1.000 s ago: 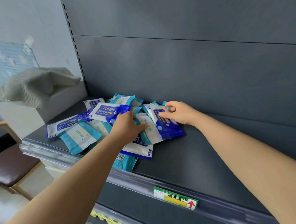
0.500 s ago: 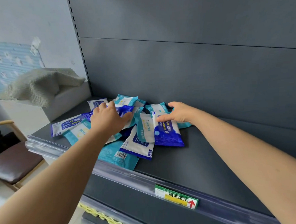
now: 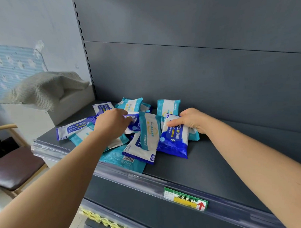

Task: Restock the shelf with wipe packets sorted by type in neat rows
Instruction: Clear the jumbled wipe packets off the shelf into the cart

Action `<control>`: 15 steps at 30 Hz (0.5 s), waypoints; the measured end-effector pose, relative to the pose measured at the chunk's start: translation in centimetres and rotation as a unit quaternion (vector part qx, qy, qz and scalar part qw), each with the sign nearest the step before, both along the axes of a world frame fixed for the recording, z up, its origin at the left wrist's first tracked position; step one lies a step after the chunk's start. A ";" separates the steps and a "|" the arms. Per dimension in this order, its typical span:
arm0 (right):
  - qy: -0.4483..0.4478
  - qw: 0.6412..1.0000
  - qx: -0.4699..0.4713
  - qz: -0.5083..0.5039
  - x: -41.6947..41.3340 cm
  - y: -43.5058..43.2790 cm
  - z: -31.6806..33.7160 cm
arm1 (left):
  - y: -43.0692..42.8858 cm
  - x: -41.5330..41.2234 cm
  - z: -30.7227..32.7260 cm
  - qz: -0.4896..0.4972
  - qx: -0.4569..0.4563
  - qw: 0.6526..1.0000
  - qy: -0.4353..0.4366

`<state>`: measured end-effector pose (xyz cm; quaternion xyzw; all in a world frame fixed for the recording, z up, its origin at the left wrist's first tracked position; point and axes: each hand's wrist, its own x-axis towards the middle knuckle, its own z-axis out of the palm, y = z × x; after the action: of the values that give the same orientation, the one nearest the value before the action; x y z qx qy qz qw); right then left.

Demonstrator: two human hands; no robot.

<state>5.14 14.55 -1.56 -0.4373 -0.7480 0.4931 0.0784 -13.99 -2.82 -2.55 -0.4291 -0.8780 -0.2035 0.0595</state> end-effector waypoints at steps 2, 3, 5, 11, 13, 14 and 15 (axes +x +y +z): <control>0.031 0.999 -0.004 -0.027 0.5 -0.2 0.3 | 0.2 0.0 0.1 -0.003 -0.076 0.997 0.008; 0.046 0.998 -0.003 -0.039 0.9 -0.3 0.5 | 0.2 0.0 0.0 -0.002 -0.138 0.990 0.015; 0.062 0.996 0.008 -0.057 1.7 -0.5 0.9 | 0.3 0.2 -0.1 -0.010 -0.205 0.978 -0.018; 0.138 0.981 0.033 -0.134 4.4 -0.4 2.5 | -0.1 1.3 1.3 -0.004 -0.236 0.971 0.031; 0.166 0.975 0.019 -0.146 5.0 -0.5 3.1 | -0.3 1.6 1.8 -0.007 -0.240 0.970 0.045; 0.170 0.975 0.008 -0.142 5.1 -0.8 3.2 | -0.5 1.9 2.0 -0.008 -0.237 0.970 0.047; 0.163 0.977 -0.002 -0.135 5.1 -1.2 3.0 | -0.5 2.3 2.2 -0.008 -0.231 0.972 0.044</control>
<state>10.21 13.37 1.49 -0.4477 -0.6582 0.5444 0.2644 -11.73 -3.37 -0.38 -0.4463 -0.8945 0.0237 -0.0046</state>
